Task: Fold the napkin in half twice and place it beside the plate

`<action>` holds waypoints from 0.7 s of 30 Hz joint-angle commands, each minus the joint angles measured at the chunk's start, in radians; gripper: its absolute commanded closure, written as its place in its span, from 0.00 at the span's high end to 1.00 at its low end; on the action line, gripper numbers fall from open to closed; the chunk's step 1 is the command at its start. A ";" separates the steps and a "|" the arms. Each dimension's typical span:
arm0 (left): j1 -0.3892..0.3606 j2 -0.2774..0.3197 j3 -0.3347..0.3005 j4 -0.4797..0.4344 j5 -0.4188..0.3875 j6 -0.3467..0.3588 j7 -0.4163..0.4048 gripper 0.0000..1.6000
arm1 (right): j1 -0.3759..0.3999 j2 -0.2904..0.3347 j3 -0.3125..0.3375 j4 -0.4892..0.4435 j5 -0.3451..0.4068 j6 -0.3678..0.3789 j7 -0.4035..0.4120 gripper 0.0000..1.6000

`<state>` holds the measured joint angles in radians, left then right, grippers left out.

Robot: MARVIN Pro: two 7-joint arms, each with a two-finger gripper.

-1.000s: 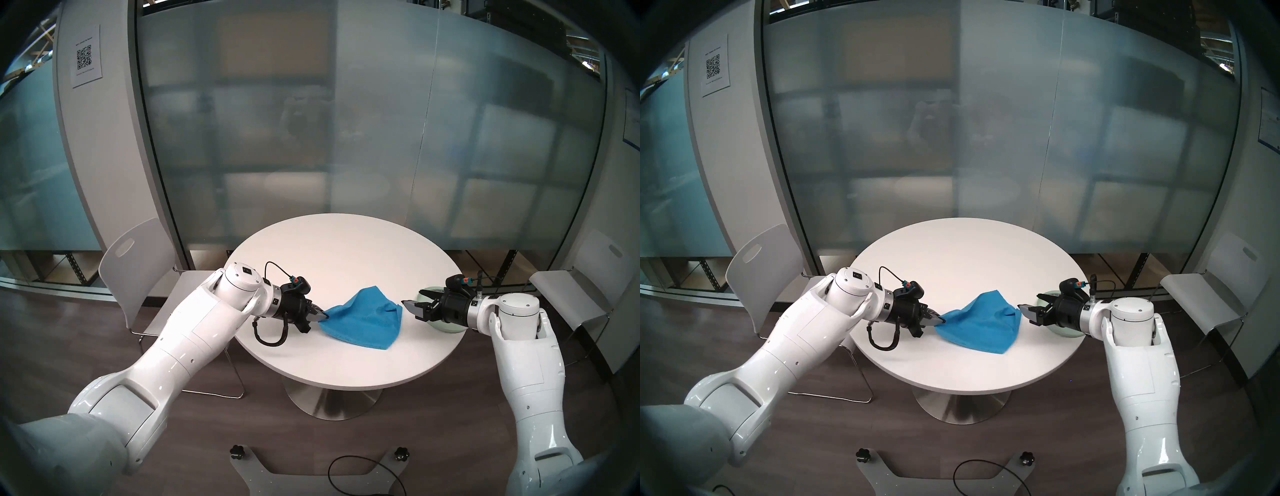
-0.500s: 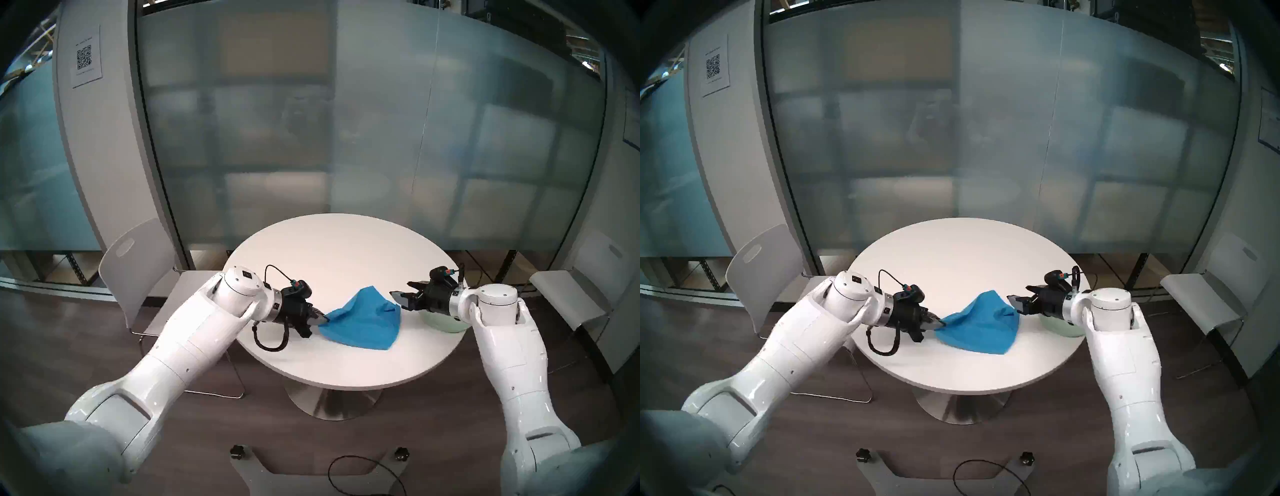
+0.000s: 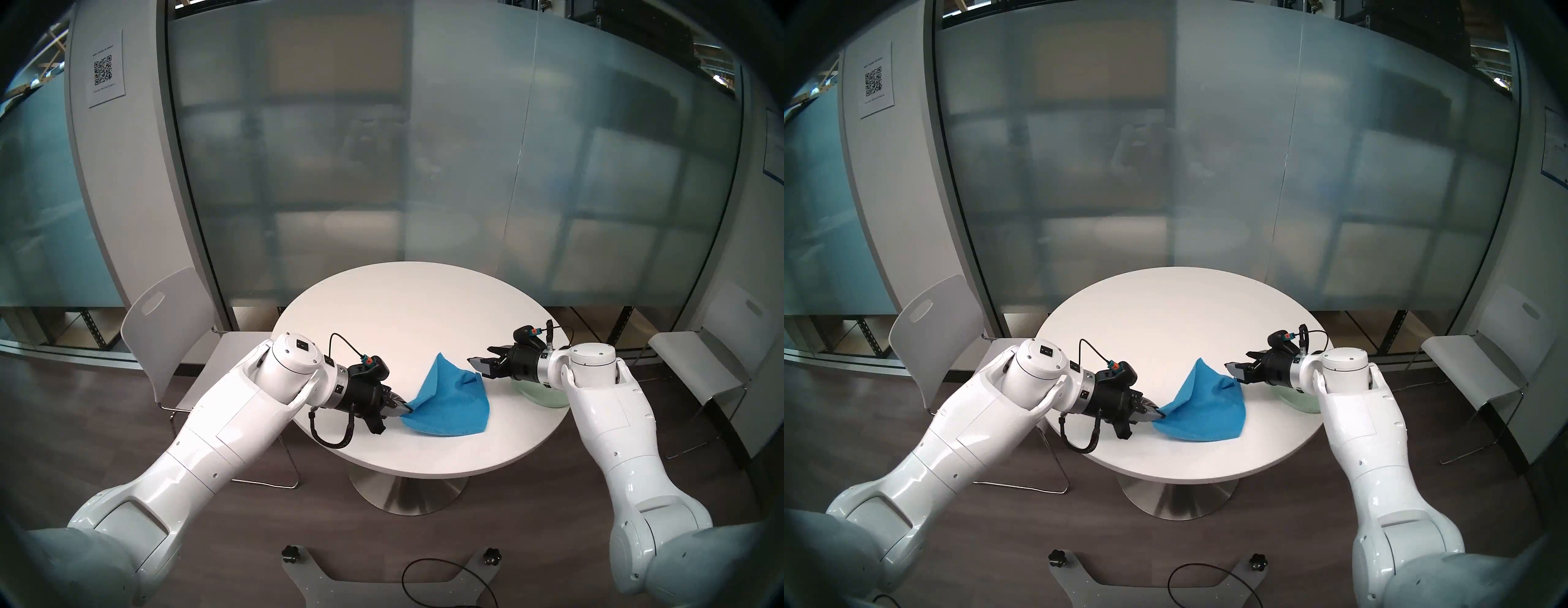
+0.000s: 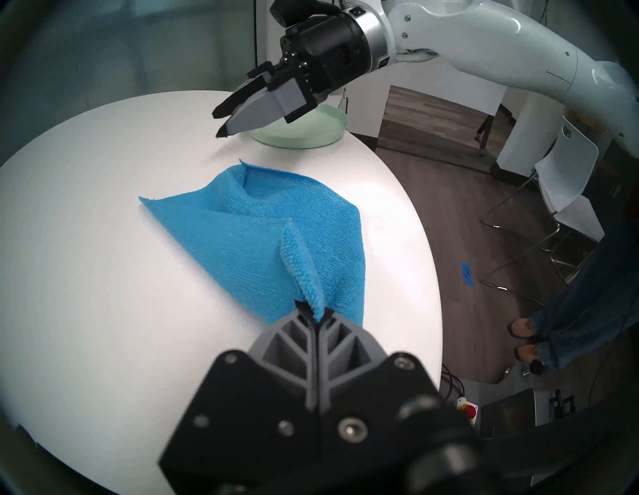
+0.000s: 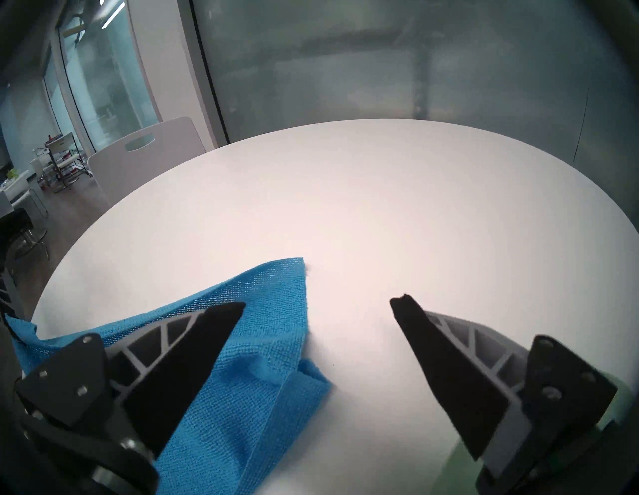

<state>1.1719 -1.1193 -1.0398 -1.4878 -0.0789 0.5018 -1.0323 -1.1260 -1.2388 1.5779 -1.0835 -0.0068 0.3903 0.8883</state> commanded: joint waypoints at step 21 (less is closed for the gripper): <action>0.111 0.053 -0.049 -0.150 -0.014 0.094 0.064 0.00 | 0.283 -0.052 -0.153 0.319 -0.069 -0.172 0.124 1.00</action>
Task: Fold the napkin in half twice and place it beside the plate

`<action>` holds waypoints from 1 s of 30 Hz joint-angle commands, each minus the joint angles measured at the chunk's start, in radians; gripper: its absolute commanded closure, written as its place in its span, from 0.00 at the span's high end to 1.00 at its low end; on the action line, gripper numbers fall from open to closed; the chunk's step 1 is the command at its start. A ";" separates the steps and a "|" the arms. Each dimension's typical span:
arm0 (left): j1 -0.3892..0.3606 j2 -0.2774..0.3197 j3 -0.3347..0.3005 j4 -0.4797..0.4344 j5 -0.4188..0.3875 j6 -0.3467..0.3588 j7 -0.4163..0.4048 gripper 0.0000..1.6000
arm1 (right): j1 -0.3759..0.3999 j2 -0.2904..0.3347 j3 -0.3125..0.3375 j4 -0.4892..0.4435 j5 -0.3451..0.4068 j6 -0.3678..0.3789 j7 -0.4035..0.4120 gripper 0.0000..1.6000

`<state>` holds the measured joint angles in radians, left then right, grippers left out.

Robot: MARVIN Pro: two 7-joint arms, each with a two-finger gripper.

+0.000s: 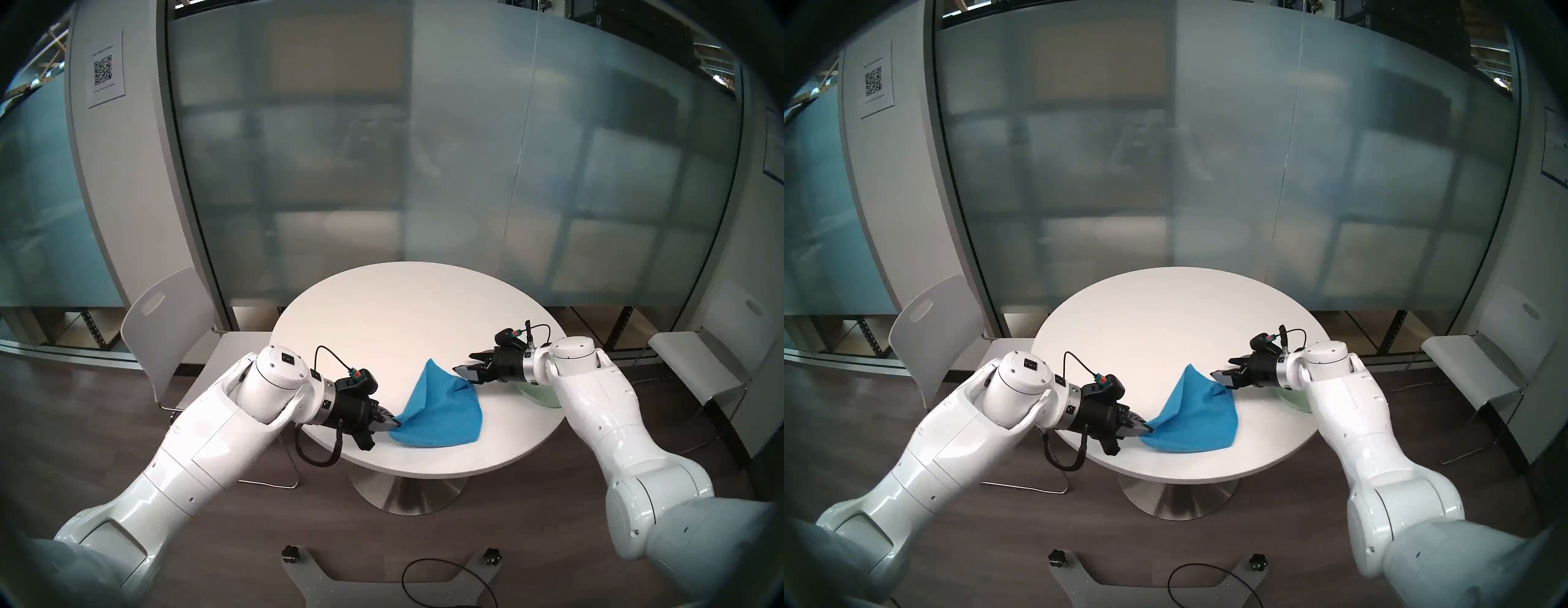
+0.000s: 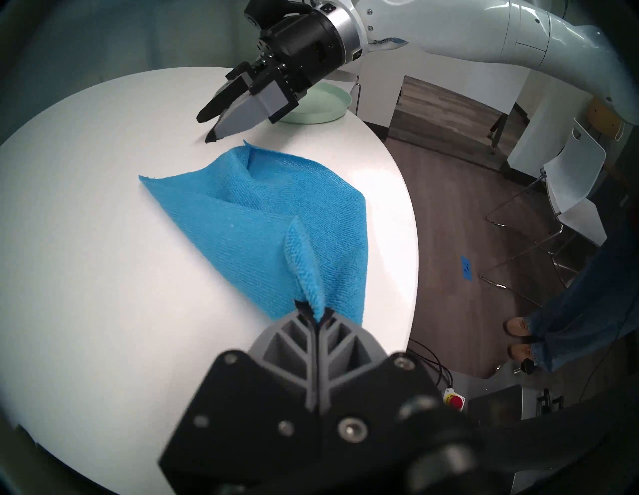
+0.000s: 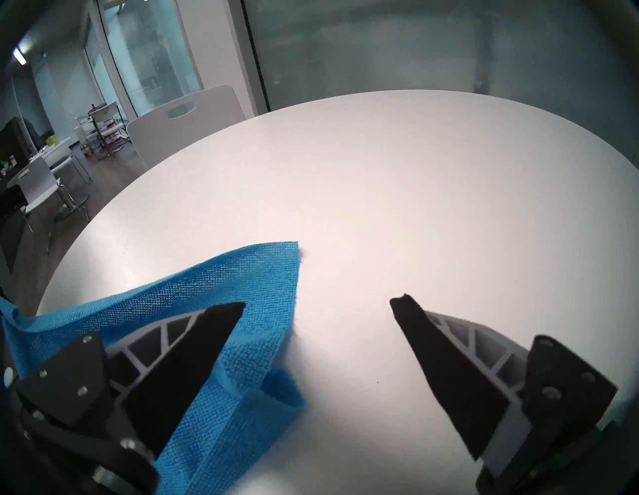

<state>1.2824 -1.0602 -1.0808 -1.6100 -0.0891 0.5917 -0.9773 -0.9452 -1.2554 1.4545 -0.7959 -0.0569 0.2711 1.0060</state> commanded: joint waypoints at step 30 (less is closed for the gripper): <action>0.007 0.000 -0.012 -0.051 -0.004 0.026 0.055 0.00 | 0.304 -0.136 -0.143 0.447 -0.159 -0.308 -0.012 1.00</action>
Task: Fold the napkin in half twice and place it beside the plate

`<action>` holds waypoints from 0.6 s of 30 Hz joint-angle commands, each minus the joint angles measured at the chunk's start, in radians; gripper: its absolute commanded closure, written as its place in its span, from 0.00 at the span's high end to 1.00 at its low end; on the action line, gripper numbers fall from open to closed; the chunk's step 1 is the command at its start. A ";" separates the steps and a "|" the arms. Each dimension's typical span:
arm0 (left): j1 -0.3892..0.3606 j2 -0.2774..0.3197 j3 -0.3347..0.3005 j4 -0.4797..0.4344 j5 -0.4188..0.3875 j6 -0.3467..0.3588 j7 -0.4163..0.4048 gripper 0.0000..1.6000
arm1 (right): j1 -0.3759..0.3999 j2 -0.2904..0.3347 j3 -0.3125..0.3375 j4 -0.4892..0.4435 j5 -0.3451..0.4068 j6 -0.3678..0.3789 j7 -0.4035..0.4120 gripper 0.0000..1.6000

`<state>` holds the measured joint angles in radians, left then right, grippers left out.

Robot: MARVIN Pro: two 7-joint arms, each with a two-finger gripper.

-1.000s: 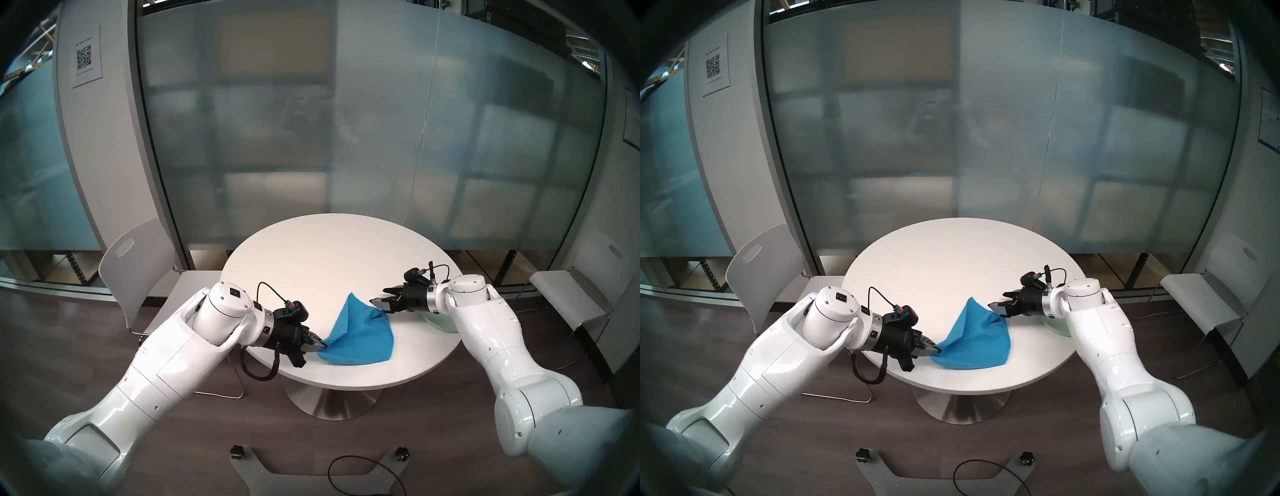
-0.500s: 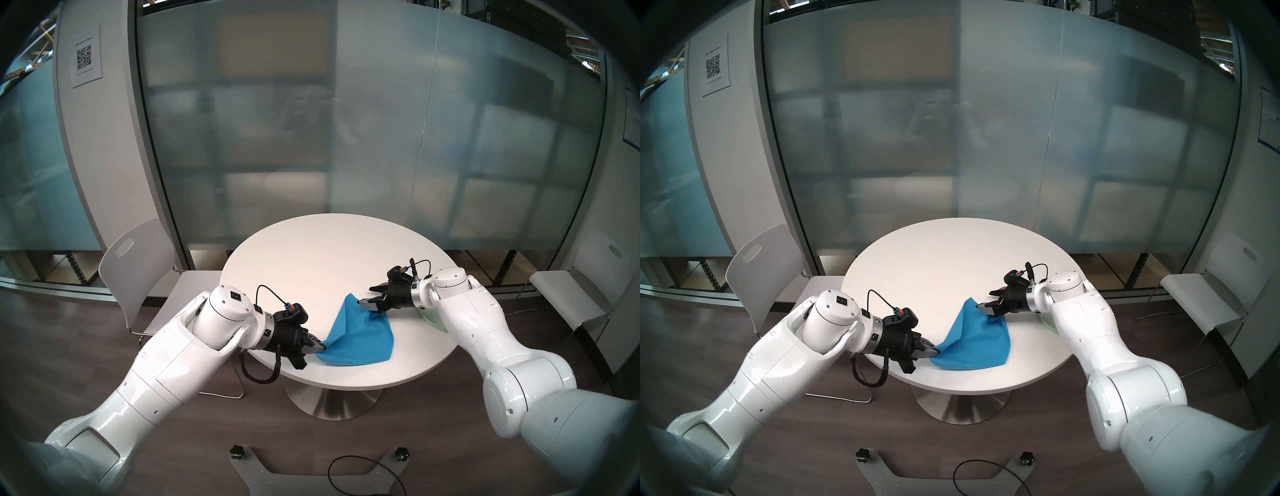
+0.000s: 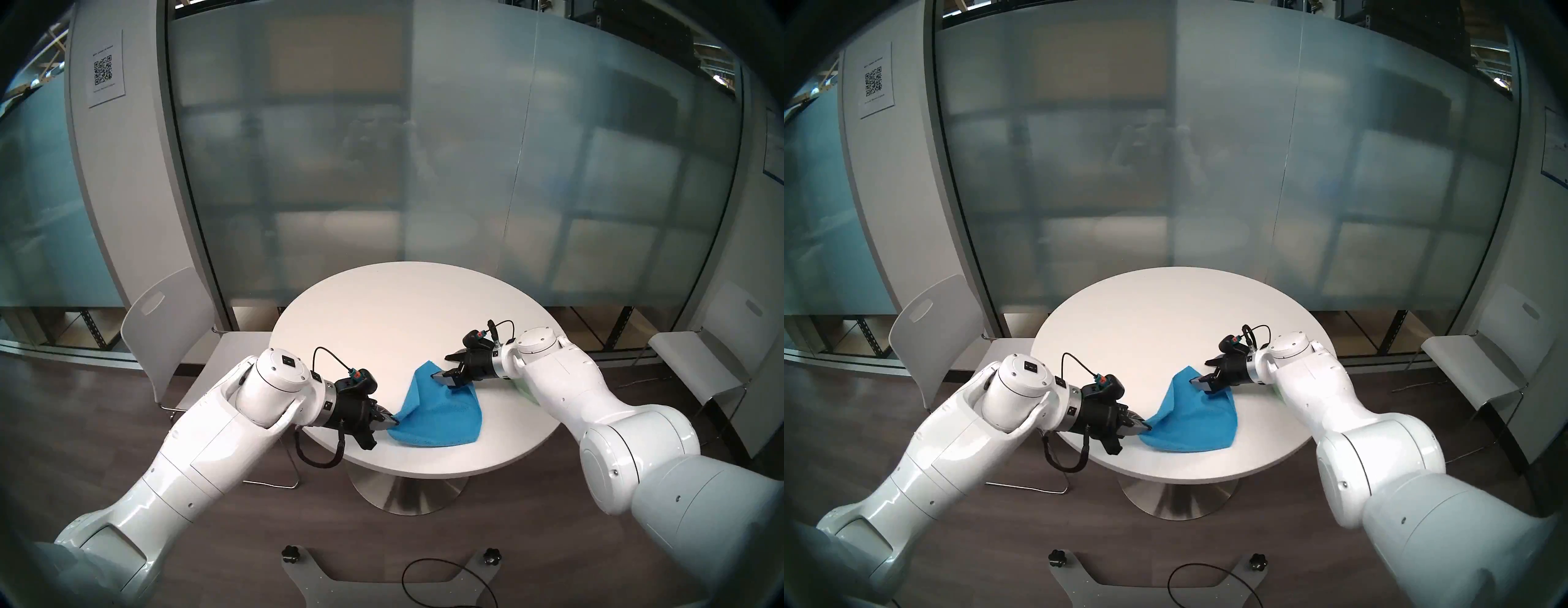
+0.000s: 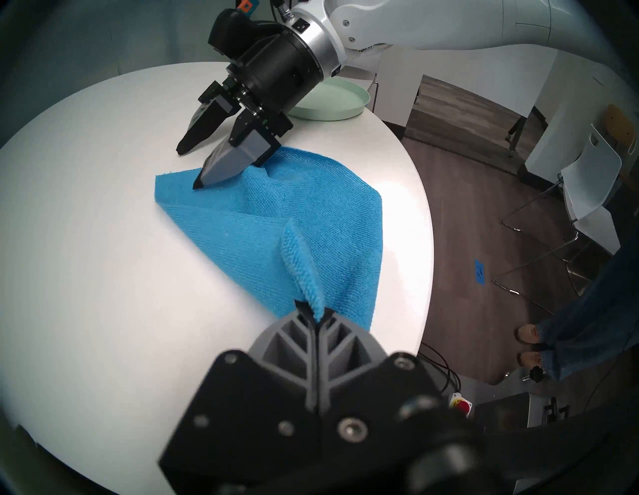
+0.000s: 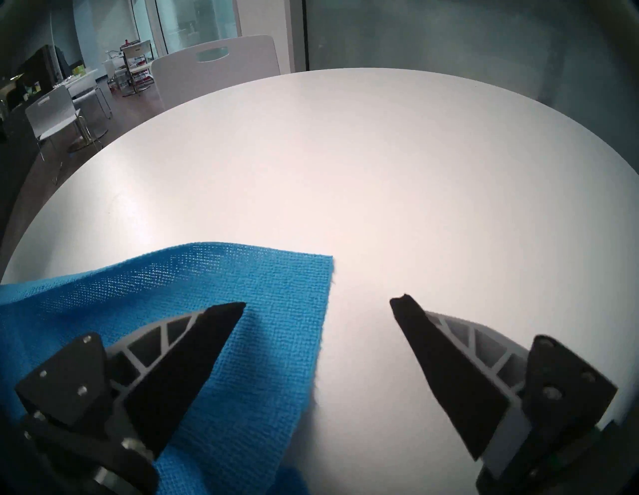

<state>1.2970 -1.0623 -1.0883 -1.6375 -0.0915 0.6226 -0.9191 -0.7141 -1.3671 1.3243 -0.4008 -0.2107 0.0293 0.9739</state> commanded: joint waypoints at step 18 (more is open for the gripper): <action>-0.012 0.000 0.006 -0.030 0.004 -0.012 -0.003 0.00 | 0.120 -0.036 -0.039 0.232 -0.044 -0.212 0.117 0.93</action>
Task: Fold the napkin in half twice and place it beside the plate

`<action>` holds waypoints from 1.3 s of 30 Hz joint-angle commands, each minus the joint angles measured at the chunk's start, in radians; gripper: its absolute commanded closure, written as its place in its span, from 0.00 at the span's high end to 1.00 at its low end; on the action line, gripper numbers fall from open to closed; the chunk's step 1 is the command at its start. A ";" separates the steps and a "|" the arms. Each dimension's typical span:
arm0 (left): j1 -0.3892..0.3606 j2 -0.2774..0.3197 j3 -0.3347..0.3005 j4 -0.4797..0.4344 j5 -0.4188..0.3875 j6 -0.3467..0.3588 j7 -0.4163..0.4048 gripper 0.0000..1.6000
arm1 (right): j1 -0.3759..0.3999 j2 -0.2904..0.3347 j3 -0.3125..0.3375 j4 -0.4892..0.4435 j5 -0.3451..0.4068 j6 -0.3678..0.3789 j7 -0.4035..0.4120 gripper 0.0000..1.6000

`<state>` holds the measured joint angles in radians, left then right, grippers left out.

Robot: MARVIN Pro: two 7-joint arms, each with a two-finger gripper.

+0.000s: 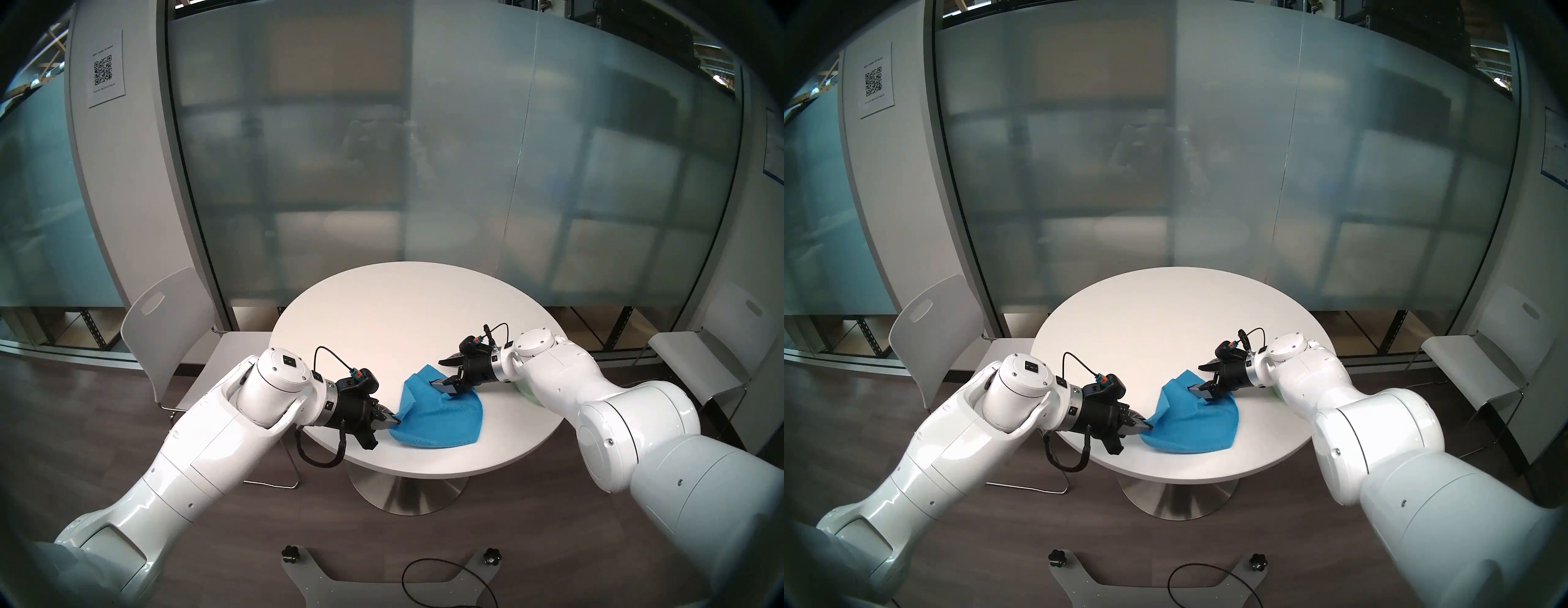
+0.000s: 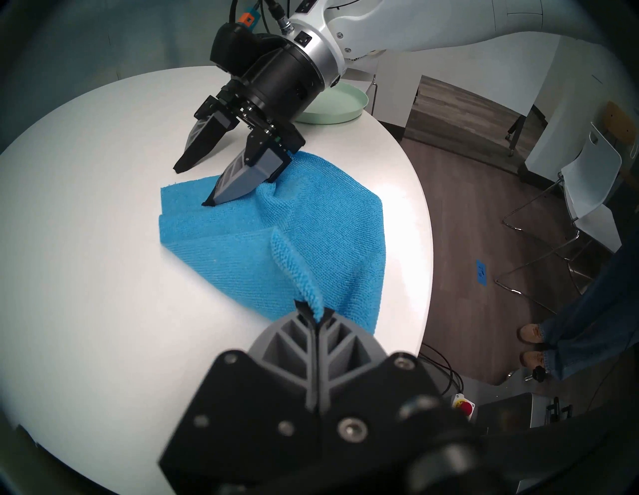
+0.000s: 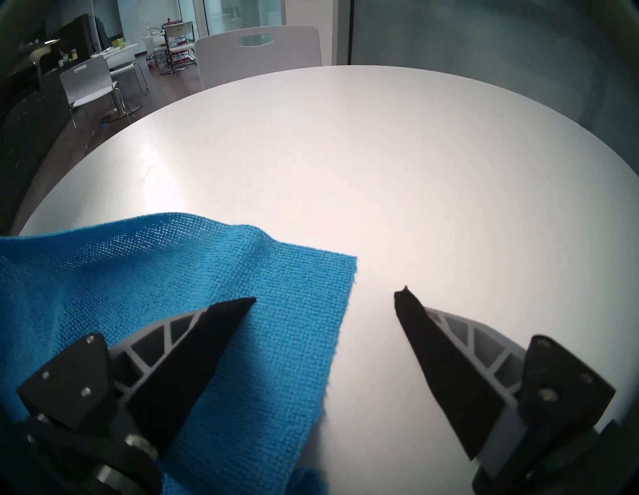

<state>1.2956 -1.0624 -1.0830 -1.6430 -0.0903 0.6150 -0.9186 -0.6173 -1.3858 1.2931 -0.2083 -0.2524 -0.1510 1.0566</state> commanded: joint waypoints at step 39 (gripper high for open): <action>-0.097 -0.031 -0.011 -0.023 0.003 -0.020 -0.003 0.00 | 0.050 0.045 0.164 0.085 0.105 -0.166 0.157 0.00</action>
<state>1.2450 -1.0787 -1.0835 -1.6528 -0.0879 0.6000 -0.9218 -0.5887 -1.3730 1.4093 -0.1098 -0.1970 -0.2812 1.1926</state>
